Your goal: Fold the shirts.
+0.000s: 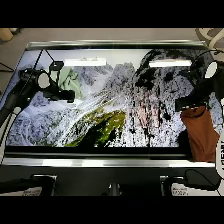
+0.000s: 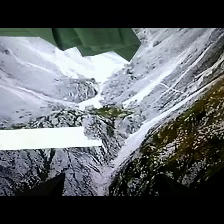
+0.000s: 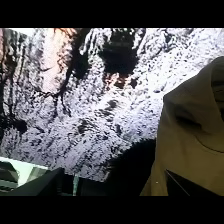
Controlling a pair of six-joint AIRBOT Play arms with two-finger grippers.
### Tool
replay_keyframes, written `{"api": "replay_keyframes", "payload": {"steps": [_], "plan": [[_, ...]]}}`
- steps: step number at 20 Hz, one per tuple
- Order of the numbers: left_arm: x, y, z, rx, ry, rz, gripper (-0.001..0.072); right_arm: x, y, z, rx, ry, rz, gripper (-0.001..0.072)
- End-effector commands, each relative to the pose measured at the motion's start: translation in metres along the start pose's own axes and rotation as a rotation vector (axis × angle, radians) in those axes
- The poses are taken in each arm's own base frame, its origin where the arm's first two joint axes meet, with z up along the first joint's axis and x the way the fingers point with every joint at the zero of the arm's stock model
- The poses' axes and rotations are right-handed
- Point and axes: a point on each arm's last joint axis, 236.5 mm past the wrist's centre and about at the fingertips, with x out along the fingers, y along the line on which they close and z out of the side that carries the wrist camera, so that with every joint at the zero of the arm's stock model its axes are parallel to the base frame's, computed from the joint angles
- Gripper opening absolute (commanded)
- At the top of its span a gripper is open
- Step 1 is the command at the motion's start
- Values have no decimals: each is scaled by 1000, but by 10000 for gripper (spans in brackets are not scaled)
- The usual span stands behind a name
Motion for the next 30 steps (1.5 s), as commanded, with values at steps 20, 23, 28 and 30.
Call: {"api": "replay_keyframes", "payload": {"steps": [20, 23, 28, 30], "plan": [[7, -13, 28, -34, -105, -54, 676, 0, -6, 11, 0, -44, -25, 673], [16, -17, 41, -33, -150, -65, 676, -4, -25, 36, -2, -152, -107, 673], [26, 63, 124, -308, -303, -25, 676, -19, -41, 84, -4, -363, -177, 672], [46, 118, 135, -566, -237, -39, 676, -20, -28, 92, 4, -400, -118, 672]]}}
